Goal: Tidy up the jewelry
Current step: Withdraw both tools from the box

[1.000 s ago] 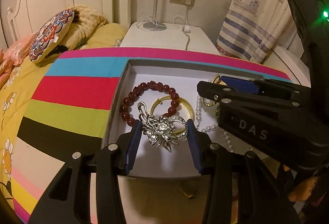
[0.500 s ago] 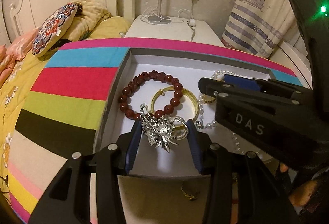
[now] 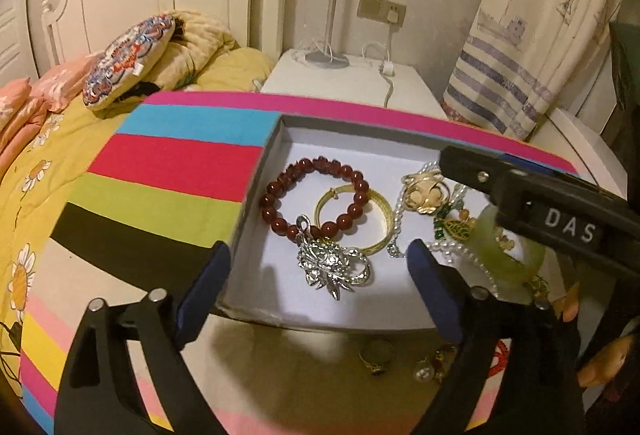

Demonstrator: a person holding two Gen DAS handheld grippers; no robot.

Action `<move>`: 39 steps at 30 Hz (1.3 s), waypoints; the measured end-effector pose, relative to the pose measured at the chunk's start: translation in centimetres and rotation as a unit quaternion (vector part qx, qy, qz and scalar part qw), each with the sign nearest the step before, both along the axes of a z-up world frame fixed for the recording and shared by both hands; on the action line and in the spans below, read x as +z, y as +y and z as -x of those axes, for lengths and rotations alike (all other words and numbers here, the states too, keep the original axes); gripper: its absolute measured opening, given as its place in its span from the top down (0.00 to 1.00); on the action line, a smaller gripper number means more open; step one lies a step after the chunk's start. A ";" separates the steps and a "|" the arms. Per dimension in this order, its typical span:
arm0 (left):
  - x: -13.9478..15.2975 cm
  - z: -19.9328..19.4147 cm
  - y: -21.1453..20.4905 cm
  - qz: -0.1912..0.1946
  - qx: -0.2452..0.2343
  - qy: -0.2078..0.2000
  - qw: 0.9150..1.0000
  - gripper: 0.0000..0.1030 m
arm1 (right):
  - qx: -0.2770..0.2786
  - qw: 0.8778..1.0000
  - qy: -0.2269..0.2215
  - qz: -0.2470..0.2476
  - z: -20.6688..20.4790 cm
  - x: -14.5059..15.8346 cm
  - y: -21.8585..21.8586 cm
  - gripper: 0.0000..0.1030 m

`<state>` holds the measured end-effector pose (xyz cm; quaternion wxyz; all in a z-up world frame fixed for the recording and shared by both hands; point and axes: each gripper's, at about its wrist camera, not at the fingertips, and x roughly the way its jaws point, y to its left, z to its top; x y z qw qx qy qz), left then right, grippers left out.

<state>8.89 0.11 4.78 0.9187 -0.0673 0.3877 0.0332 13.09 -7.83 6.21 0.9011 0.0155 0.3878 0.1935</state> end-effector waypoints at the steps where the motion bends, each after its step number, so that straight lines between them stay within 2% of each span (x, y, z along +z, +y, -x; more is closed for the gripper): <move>1: 0.3 0.4 0.1 -0.002 0.002 -0.008 1.000 0.08 | -0.002 1.000 -0.003 -0.002 0.2 0.2 -0.3 0.22; 3: 1.1 1.4 0.1 -0.005 0.006 -0.027 1.000 0.02 | -0.005 1.000 -0.006 -0.010 0.7 0.7 -1.1 0.19; 6: 2.1 3.4 0.0 -0.007 0.008 -0.056 0.998 0.02 | -0.011 1.000 -0.019 -0.023 2.0 1.2 -2.5 0.16; 9: 2.5 5.2 -0.1 -0.007 0.001 -0.064 0.998 0.02 | -0.018 0.999 -0.019 -0.029 3.3 1.3 -3.4 0.16; 12: 2.2 7.5 -0.2 -0.030 0.001 -0.071 0.997 0.02 | -0.026 0.999 -0.022 -0.033 4.8 1.2 -4.4 0.16; 18: 0.8 11.2 0.1 -0.056 -0.007 -0.057 0.997 0.02 | -0.038 0.998 -0.022 -0.033 7.4 1.1 -5.2 0.16; 25: -0.5 15.4 0.3 -0.087 -0.032 -0.045 0.995 0.02 | -0.027 0.999 -0.030 -0.016 11.6 0.7 -5.6 0.16; 30: -1.1 17.2 0.9 -0.068 -0.043 -0.037 0.996 0.02 | -0.030 0.999 -0.026 -0.022 13.9 0.4 -7.4 0.16; 33: -1.4 17.6 1.2 -0.062 -0.045 -0.034 0.996 0.02 | -0.038 0.999 -0.009 -0.023 14.4 -0.2 -8.4 0.16; 39: -1.7 17.5 1.1 -0.074 -0.052 -0.026 0.996 0.02 | -0.037 0.999 0.011 -0.002 15.2 -1.4 -7.8 0.16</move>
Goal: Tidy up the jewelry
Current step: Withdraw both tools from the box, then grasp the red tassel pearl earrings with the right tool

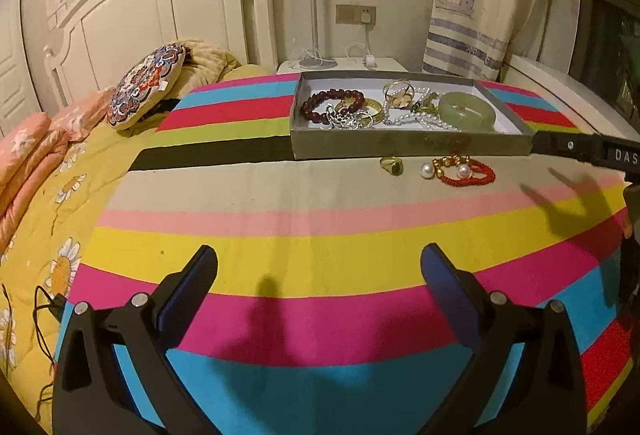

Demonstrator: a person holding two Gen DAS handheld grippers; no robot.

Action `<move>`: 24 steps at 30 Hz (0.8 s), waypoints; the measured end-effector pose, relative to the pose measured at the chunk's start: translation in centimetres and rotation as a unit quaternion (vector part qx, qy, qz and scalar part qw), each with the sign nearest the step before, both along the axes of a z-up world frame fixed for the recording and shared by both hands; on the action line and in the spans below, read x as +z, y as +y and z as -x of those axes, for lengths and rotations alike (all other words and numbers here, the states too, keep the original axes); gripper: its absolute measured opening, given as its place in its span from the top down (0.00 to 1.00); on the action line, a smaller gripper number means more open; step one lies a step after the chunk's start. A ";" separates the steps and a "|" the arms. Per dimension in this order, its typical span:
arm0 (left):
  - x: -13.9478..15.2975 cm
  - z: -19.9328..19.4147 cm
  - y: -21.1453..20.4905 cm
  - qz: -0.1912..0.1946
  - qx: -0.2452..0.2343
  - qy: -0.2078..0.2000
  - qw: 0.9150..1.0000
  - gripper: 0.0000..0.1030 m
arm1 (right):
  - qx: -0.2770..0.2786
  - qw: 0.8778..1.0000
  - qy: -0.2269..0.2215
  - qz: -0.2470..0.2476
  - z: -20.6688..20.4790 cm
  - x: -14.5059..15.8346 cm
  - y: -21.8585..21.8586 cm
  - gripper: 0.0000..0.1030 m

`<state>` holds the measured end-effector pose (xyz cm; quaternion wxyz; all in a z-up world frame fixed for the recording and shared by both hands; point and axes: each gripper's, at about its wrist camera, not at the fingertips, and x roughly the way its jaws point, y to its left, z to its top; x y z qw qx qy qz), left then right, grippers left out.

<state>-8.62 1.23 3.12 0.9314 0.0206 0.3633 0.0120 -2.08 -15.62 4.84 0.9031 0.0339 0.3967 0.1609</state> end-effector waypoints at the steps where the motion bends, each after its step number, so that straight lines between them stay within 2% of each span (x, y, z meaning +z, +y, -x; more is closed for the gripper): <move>1: 0.0 0.0 0.0 0.000 -0.002 0.001 1.000 0.02 | 0.003 1.000 0.003 0.004 0.1 -0.2 0.2 0.16; 8: -0.3 0.0 0.2 0.017 -0.012 0.008 1.000 0.02 | 0.040 0.998 0.022 0.043 0.8 -2.0 2.7 0.16; 13: -0.6 -0.2 0.6 0.035 -0.014 0.018 0.999 0.02 | 0.068 0.996 0.011 0.062 0.9 -2.0 4.6 0.18; 21: -1.5 -0.9 0.3 0.029 -0.013 0.045 0.999 0.02 | 0.022 0.998 0.013 0.052 -1.4 -1.5 3.6 0.29; 24: -1.7 -1.2 0.3 0.033 -0.015 0.051 0.998 0.02 | 0.002 0.998 0.029 0.063 -2.7 -2.1 3.3 0.35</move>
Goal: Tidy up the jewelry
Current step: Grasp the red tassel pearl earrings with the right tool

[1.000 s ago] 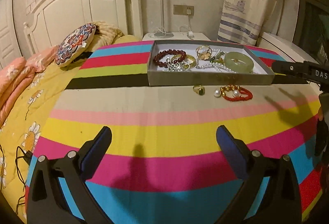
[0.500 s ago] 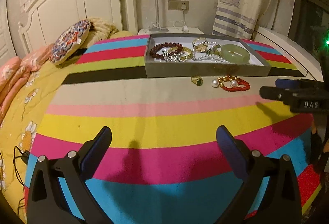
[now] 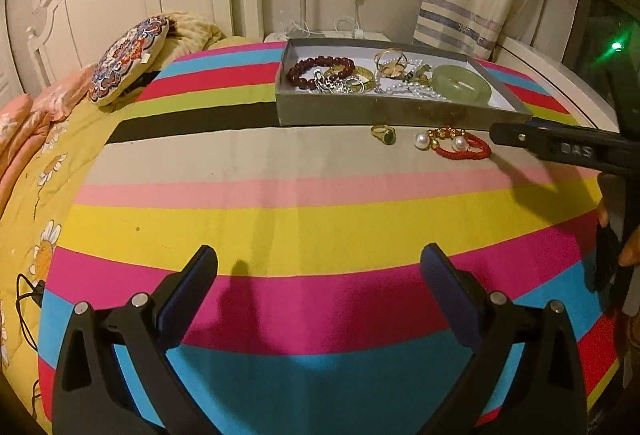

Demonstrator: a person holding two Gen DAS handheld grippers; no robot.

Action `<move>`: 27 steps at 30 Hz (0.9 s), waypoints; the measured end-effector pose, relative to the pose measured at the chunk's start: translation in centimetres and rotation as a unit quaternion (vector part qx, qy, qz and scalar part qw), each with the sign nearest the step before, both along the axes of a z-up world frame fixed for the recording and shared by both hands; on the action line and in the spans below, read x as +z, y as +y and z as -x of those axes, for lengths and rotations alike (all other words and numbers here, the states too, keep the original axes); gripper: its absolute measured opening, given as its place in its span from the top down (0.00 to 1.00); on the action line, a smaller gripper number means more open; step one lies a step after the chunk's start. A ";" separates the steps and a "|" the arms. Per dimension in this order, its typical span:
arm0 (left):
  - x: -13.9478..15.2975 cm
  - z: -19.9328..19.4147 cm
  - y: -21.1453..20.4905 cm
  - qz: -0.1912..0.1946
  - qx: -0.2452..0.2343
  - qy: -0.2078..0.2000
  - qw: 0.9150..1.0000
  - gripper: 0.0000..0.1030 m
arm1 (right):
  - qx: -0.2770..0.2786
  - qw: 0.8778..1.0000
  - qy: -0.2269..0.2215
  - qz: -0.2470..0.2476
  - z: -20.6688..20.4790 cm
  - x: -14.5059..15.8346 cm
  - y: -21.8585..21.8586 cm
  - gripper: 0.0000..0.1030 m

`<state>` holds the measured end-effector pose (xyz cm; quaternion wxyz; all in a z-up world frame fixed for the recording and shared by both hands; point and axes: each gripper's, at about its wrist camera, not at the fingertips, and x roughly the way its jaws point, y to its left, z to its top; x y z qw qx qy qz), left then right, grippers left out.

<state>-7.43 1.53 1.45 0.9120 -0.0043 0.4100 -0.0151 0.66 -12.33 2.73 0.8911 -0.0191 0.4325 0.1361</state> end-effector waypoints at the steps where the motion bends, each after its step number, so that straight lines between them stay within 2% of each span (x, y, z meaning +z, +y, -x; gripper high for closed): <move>1: 0.0 0.0 0.1 0.002 0.000 0.000 1.000 0.02 | -0.003 1.000 0.006 0.000 -0.3 -0.2 -0.1 0.37; 11: -0.3 -0.2 0.5 0.025 -0.003 0.008 1.000 0.02 | 0.005 0.999 0.013 0.032 -1.0 -1.5 1.4 0.40; 14: -0.4 -0.3 0.6 0.029 -0.002 0.008 1.000 0.02 | 0.009 0.999 0.011 0.042 -1.0 -1.6 1.6 0.44; 20: -0.4 -0.3 0.7 0.031 -0.001 0.008 0.999 0.02 | 0.038 0.998 0.005 0.050 -0.4 -1.5 2.3 0.64; 22: -0.4 -0.3 0.8 0.031 -0.001 0.009 0.999 0.02 | 0.048 0.997 0.000 0.053 0.0 -1.4 2.6 0.77; 24: -0.4 -0.2 0.8 0.031 0.000 0.009 0.999 0.02 | 0.055 0.997 -0.003 0.057 0.3 -1.4 2.9 0.86; 27: -0.4 -0.2 0.9 0.030 0.000 0.011 0.999 0.02 | 0.059 0.996 -0.010 0.061 0.8 -1.4 2.9 0.91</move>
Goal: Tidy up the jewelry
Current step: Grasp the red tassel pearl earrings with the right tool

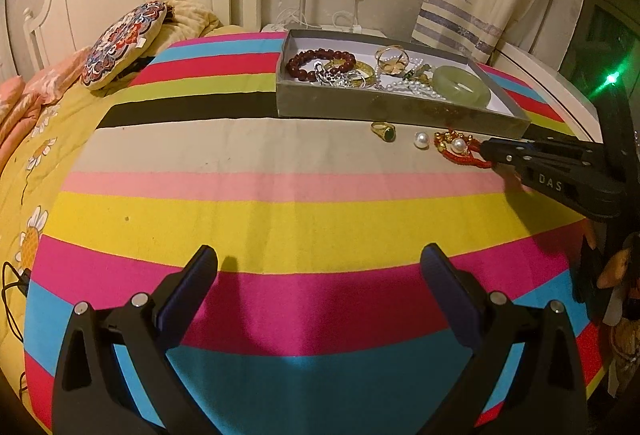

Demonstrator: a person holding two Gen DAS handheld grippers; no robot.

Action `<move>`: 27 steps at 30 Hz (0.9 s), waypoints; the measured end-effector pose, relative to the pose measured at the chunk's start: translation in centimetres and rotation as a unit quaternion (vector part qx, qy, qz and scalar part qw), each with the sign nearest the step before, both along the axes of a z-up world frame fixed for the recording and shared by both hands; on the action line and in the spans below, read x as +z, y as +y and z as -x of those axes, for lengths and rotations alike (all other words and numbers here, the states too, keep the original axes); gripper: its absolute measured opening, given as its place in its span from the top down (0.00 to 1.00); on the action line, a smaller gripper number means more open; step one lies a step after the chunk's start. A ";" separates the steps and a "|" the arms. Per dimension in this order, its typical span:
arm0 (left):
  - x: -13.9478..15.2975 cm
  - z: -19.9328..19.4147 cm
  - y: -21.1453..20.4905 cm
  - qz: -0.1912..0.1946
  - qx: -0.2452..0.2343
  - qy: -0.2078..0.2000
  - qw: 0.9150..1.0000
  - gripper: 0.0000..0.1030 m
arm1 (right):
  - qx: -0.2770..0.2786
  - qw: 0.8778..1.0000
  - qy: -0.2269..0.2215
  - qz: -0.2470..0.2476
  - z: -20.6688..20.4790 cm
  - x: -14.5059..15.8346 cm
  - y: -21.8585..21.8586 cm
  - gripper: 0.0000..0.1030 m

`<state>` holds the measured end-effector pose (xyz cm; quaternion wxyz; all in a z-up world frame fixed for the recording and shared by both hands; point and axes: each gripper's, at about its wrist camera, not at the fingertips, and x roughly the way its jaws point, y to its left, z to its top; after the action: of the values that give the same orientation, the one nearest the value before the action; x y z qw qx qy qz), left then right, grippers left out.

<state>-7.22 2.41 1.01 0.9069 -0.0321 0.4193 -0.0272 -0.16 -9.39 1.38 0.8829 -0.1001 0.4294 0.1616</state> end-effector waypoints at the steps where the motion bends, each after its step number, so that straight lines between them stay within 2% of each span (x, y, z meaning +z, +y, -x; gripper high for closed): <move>1: 0.0 0.0 0.0 -0.001 0.000 0.001 1.000 0.02 | 0.000 1.000 -0.004 -0.006 0.2 0.1 -0.2 0.92; 8: -0.1 -0.8 -0.1 -0.002 0.002 0.016 1.000 0.02 | 0.011 0.997 -0.051 -0.057 1.2 3.4 -1.1 0.93; 9: -0.1 -1.1 -0.2 -0.006 0.003 0.019 1.000 0.02 | 0.014 0.996 -0.055 -0.065 1.3 3.9 -1.2 0.97; 15: 0.7 -3.2 -1.2 -0.023 -0.006 0.007 1.000 0.02 | 0.026 0.991 -0.093 -0.089 2.1 7.3 -1.3 0.97; 17: 0.5 -4.4 -1.8 -0.032 -0.012 0.014 0.999 0.03 | 0.034 0.992 -0.080 -0.090 1.9 7.3 -1.5 0.97; 20: 0.6 -5.2 -2.1 -0.032 -0.014 0.014 0.999 0.03 | 0.034 0.996 -0.046 -0.075 1.2 5.7 -1.7 0.94; 21: 0.6 -5.3 -2.0 -0.031 -0.013 0.014 0.999 0.03 | 0.034 0.997 -0.030 -0.062 0.9 4.7 -1.7 0.85; 22: 0.6 -5.4 -2.1 -0.030 -0.013 0.014 0.999 0.03 | 0.035 0.998 -0.020 -0.053 0.8 4.0 -1.7 0.70; 24: 0.4 -5.6 -1.8 -0.027 -0.009 0.018 0.999 0.03 | 0.036 0.999 -0.009 -0.035 0.5 2.6 -1.7 0.59; 27: 0.2 -5.8 -1.4 -0.018 -0.005 0.024 1.000 0.03 | 0.053 0.998 0.012 -0.013 -0.1 0.8 -0.9 0.58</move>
<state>-1.43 0.99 1.20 0.8970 -0.0144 0.4412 -0.0235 -0.01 -10.30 2.15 0.8689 -0.1096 0.4324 0.2147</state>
